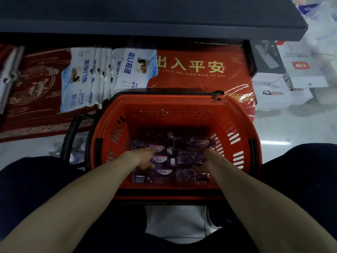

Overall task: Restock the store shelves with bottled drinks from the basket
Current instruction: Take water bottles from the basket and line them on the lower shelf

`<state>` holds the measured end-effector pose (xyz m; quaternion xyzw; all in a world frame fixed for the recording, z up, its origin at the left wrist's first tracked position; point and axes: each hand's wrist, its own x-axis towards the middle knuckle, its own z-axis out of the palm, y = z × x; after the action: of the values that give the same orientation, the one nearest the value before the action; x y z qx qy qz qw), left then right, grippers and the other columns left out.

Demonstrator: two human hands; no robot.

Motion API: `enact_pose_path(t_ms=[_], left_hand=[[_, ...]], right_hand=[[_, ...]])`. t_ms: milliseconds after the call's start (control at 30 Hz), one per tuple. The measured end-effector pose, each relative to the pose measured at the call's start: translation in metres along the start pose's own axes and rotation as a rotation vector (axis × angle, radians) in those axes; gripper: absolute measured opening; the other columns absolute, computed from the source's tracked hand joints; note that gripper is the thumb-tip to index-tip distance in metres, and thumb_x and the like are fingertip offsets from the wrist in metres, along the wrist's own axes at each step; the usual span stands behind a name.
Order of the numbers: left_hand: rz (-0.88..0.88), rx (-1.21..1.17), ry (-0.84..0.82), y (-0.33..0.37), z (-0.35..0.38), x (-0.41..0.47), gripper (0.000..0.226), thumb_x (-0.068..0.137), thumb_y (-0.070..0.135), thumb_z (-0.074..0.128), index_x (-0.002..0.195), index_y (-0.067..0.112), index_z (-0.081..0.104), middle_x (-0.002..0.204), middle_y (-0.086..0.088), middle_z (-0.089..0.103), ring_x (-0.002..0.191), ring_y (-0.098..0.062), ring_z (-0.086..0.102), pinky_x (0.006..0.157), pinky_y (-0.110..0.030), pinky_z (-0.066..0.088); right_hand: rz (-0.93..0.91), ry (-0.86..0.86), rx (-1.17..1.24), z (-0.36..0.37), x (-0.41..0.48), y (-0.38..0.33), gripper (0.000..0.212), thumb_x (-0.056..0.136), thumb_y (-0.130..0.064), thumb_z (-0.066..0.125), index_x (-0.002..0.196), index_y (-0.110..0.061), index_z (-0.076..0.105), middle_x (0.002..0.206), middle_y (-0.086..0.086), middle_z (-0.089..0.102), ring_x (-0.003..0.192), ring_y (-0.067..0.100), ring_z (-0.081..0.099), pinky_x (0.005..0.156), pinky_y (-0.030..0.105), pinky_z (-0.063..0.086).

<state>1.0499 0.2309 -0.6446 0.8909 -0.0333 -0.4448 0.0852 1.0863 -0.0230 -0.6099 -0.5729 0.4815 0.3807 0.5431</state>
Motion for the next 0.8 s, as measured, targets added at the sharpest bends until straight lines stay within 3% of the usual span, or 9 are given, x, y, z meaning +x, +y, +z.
enact_pose_path(t_ms=[133, 233, 400, 467, 533, 667, 800], left_hand=[[0.035, 0.029, 0.013, 0.003, -0.004, 0.001, 0.075, 0.098, 0.028, 0.068, 0.159, 0.014, 0.028, 0.157, -0.006, 0.046, 0.141, -0.028, 0.049, 0.113, -0.039, 0.043], [0.072, 0.028, 0.026, 0.006, -0.018, -0.006, 0.071, 0.094, 0.035, 0.073, 0.15, 0.009, 0.037, 0.147, -0.007, 0.053, 0.131, -0.029, 0.056, 0.107, -0.037, 0.047], [0.104, -0.121, 0.127, 0.002, -0.058, -0.027, 0.062, 0.09, 0.043, 0.076, 0.132, 0.009, 0.046, 0.13, -0.01, 0.061, 0.114, -0.026, 0.061, 0.091, -0.033, 0.049], [0.127, -0.225, 0.2, 0.003, -0.078, -0.039, 0.058, 0.089, 0.046, 0.076, 0.127, 0.013, 0.048, 0.123, -0.007, 0.063, 0.109, -0.022, 0.062, 0.085, -0.031, 0.047], [0.166, -0.327, 0.289, 0.006, -0.099, -0.052, 0.056, 0.087, 0.05, 0.076, 0.122, 0.014, 0.05, 0.116, -0.004, 0.066, 0.104, -0.02, 0.065, 0.087, -0.034, 0.052], [0.283, -0.554, 0.395, 0.02, -0.133, -0.084, 0.051, 0.086, 0.05, 0.077, 0.122, 0.025, 0.052, 0.113, 0.002, 0.071, 0.101, -0.01, 0.07, 0.091, -0.033, 0.056], [0.379, -0.794, 0.465, 0.039, -0.165, -0.111, 0.054, 0.089, 0.038, 0.079, 0.133, 0.027, 0.051, 0.121, 0.006, 0.07, 0.105, -0.006, 0.071, 0.094, -0.031, 0.058]], right_hand=[[-0.017, 0.011, -0.023, 0.002, -0.006, -0.001, 0.029, 0.101, -0.033, 0.056, 0.099, -0.007, 0.07, 0.098, 0.009, 0.075, 0.098, 0.027, 0.072, 0.101, 0.04, 0.054], [-0.093, -0.015, -0.05, -0.003, -0.01, -0.001, 0.028, 0.1, -0.033, 0.058, 0.089, -0.008, 0.065, 0.087, 0.009, 0.07, 0.089, 0.027, 0.069, 0.096, 0.041, 0.056], [-0.312, -0.084, -0.026, -0.013, -0.035, -0.013, 0.018, 0.104, -0.023, 0.052, 0.088, -0.015, 0.058, 0.087, 0.007, 0.063, 0.072, 0.02, 0.062, 0.057, 0.031, 0.058], [-0.39, -0.094, 0.006, -0.013, -0.043, -0.021, 0.011, 0.095, -0.02, 0.064, 0.099, -0.009, 0.064, 0.097, 0.015, 0.071, 0.08, 0.028, 0.071, 0.068, 0.038, 0.065], [-0.472, -0.112, 0.041, -0.01, -0.057, -0.028, 0.026, 0.086, -0.019, 0.075, 0.106, -0.003, 0.068, 0.1, 0.02, 0.075, 0.088, 0.035, 0.075, 0.083, 0.055, 0.061], [-0.705, -0.151, -0.028, -0.006, -0.094, -0.048, 0.047, 0.064, -0.029, 0.089, 0.099, -0.001, 0.076, 0.086, 0.014, 0.079, 0.083, 0.033, 0.077, 0.086, 0.052, 0.062], [-0.925, -0.261, -0.127, -0.006, -0.131, -0.081, 0.029, 0.077, -0.025, 0.085, 0.1, -0.009, 0.077, 0.087, 0.005, 0.08, 0.086, 0.025, 0.077, 0.095, 0.047, 0.059]])
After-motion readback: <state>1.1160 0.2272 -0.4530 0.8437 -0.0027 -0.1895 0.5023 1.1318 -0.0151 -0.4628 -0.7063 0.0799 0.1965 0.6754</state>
